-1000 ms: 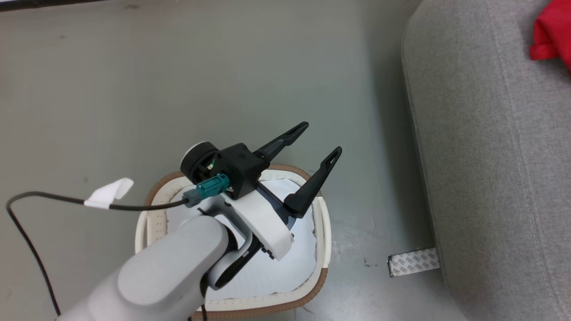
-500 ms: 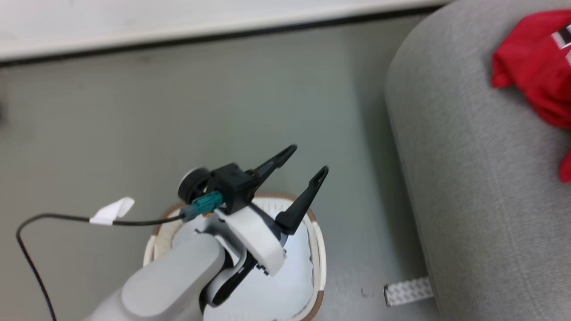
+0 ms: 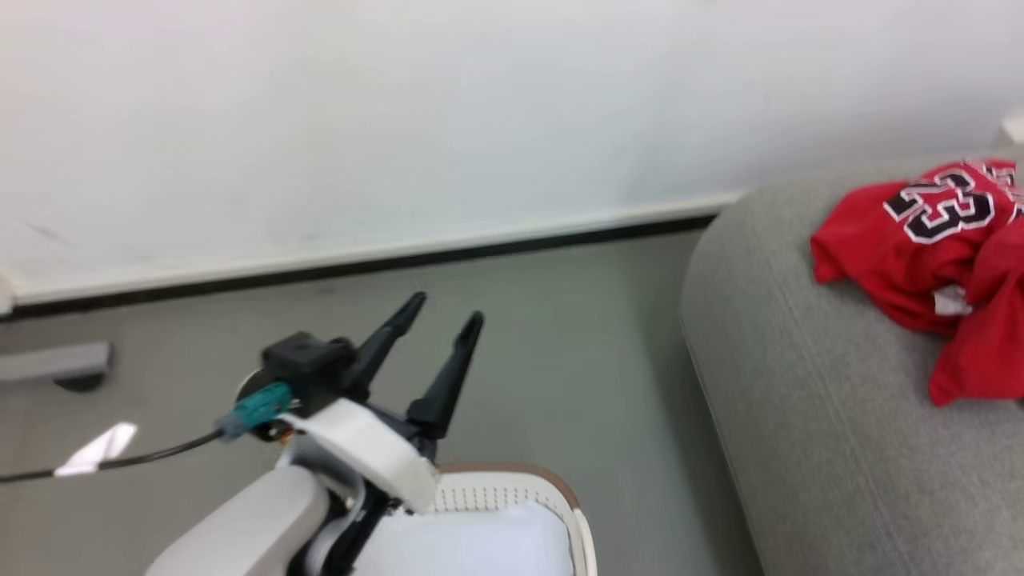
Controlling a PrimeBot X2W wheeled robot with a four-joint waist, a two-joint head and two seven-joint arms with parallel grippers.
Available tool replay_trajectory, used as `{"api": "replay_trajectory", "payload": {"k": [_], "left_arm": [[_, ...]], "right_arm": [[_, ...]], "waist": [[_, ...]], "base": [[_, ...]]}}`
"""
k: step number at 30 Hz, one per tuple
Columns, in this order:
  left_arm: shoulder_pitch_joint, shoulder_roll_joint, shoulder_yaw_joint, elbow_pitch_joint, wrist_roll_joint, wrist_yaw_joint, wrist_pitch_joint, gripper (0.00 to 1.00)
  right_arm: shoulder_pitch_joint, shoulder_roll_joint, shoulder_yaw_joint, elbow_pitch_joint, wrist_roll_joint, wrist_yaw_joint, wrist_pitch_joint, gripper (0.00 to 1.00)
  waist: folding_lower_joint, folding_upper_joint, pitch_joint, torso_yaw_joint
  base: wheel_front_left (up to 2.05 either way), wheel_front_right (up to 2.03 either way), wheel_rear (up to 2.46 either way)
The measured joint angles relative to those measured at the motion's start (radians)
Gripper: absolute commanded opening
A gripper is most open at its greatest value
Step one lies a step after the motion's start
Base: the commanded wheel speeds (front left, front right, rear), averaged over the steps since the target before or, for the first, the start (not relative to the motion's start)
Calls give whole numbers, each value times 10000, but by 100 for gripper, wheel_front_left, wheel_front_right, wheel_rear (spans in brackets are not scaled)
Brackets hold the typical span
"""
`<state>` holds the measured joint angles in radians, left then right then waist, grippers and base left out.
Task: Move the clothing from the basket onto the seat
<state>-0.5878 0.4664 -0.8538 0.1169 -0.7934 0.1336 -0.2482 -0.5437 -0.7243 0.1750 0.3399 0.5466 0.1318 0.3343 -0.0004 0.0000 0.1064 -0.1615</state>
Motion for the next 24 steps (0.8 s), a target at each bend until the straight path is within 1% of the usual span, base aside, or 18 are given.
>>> {"api": "replay_trajectory", "payload": {"k": [3, 4, 6, 9, 13, 15, 18, 21, 24], "left_arm": [[419, 251, 462, -253, -330, 318, -54, 100], [593, 320, 646, -282, -489, 479, -58, 100], [1126, 504, 1062, -217, -930, 961, -73, 100], [1641, 905, 1584, -257, -978, 1430, -88, 100], [2484, 1124, 2322, -430, -980, 1779, -146, 100], [2858, 1172, 2821, -562, -673, 1929, -148, 100], [3425, 970, 3674, -863, -4, 1923, -157, 100], [4087, 470, 4487, -1087, 686, 1716, -157, 100], [4744, -136, 5018, -1133, 1313, 1484, -159, 100]], "right_arm": [[431, 428, -174, -721, 56, 0, -449, 100], [532, 614, -251, -926, 58, 0, -640, 100], [804, 1078, -293, -1306, 92, 0, -966, 100], [1303, 1774, -491, -1695, -6, 0, -1593, 100], [2002, 2993, -1020, -1952, -339, 0, -2694, 100], [2415, 3676, -1143, -1985, -562, 0, -3267, 100], [3036, 4337, -1156, -1933, -940, 0, -4044, 100], [3587, 4930, -1037, -1845, -1206, 0, -4727, 100], [4097, 5331, -865, -1712, -1384, 0, -5218, 100]], "waist": [[0, 1, -453, 200], [-1, 0, -564, 283], [0, 1, -768, 449], [0, 0, -963, 687], [1, 1, -1119, 924], [1, 0, -1156, 1016], [1, 0, -1184, 1154], [2, 0, -1239, 1239], [2, 0, -1297, 1289]], "base": [[0, 0, 0], [0, 0, 0], [0, 0, 0], [0, 0, 0], [0, 0, 0], [0, 0, 0], [0, 0, 0], [0, 0, 0], [0, 0, 0]]}}
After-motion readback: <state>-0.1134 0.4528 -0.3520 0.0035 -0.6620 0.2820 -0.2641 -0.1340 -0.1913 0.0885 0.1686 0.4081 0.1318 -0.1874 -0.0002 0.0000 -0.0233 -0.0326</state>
